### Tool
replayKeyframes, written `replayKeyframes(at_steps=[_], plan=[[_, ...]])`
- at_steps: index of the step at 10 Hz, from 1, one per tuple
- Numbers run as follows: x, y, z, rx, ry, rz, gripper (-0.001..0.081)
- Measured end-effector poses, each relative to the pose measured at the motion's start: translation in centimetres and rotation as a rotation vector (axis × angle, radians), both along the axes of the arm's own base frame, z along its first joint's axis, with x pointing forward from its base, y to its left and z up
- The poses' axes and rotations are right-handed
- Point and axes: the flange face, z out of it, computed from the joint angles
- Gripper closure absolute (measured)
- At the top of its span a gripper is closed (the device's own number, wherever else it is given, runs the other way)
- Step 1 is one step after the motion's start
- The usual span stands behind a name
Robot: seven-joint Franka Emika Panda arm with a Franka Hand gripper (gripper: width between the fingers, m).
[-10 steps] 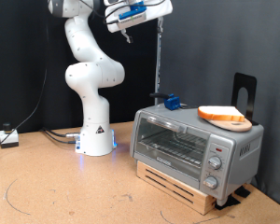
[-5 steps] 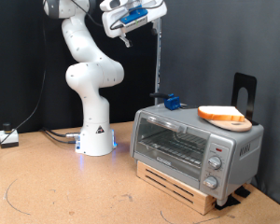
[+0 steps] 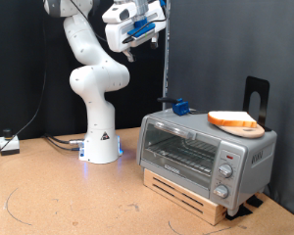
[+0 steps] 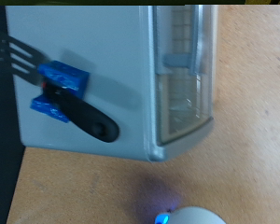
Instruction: Make a piece of toast with the oven
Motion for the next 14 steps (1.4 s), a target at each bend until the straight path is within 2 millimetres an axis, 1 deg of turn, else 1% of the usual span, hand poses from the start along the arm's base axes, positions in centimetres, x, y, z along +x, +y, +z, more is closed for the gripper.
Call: replayKeyframes(at_steps=[1, 2, 3, 5, 8, 9, 10, 12, 13, 14], plan=[[-0.1, 0.1, -0.4, 0.029, -0.023, 0.012, -0.0003], [0.0, 0.6, -1.4, 0.032, -0.044, 0.003, -0.0003], [0.6, 0.9, -2.9, 0.026, -0.067, -0.02, -0.0003], [2.5, 1.0, -5.5, 0.004, -0.085, -0.081, -0.0003], [5.0, 1.2, -9.0, -0.032, -0.038, -0.099, -0.0003], [5.8, 1.3, -9.6, -0.043, -0.029, -0.097, -0.0003], [5.7, 1.3, -9.5, -0.04, -0.03, -0.095, -0.0003], [5.4, 1.3, -9.0, 0.053, -0.049, -0.037, -0.0003], [5.1, 1.4, -9.2, 0.068, -0.055, -0.019, -0.0003], [4.8, 1.8, -9.9, 0.061, -0.044, -0.009, -0.0003]])
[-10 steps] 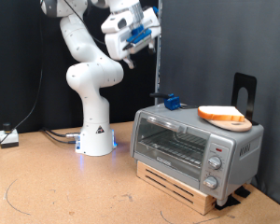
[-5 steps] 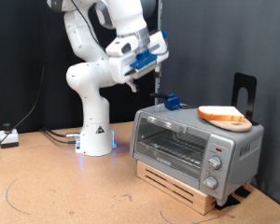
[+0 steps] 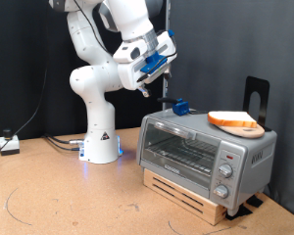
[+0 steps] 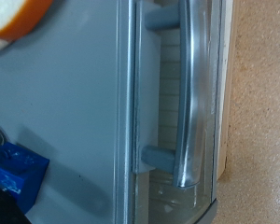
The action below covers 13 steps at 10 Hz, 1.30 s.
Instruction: Make a piece of toast with the oven
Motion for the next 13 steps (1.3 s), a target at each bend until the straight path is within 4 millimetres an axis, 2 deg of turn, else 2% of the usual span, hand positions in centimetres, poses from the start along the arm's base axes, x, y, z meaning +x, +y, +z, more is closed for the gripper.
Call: replayKeyframes(at_steps=[2, 6, 13], plan=[[-0.5, 0.7, -2.5, -0.048, 0.021, 0.011, -0.0003], [-0.4, 0.8, -7.2, -0.114, 0.045, 0.004, -0.0003], [-1.8, 1.4, -12.6, -0.17, 0.073, 0.02, -0.0003]])
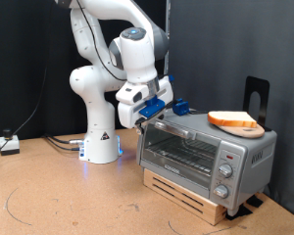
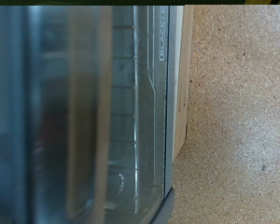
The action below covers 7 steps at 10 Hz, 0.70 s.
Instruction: Make a piece of toast with the oven
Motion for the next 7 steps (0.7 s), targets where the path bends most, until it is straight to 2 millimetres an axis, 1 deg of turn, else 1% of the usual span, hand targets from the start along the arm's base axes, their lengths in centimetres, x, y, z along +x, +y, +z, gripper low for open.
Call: replayKeyframes(at_steps=[3, 5, 7], plan=[[0.0, 0.2, -0.3, -0.002, -0.011, -0.004, -0.0003], [0.3, -0.8, -0.3, -0.007, -0.012, -0.041, -0.0003], [1.0, -2.6, -0.4, -0.023, -0.017, -0.09, -0.0003]])
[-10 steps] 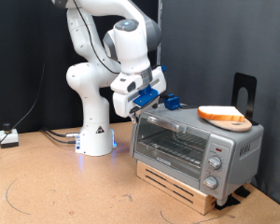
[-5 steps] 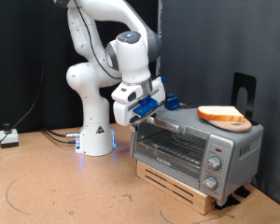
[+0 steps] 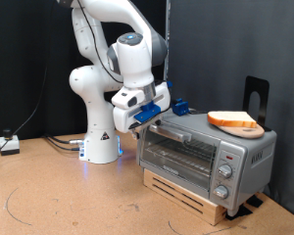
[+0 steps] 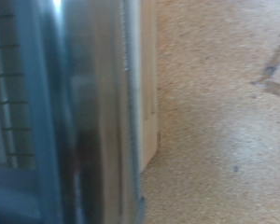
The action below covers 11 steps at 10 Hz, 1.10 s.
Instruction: Make a piece of toast with the oven
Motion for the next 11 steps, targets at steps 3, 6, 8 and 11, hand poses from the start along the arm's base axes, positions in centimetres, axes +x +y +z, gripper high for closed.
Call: replayKeyframes(at_steps=[3, 6, 8, 11], plan=[[1.5, -2.4, -0.6, -0.023, -0.004, -0.059, -0.0003], [3.2, -3.9, -1.4, -0.043, 0.009, -0.094, -0.0003], [4.1, -4.6, -1.8, -0.056, 0.02, -0.105, -0.0003], [5.0, -5.1, -2.3, -0.068, 0.026, -0.108, -0.0003]])
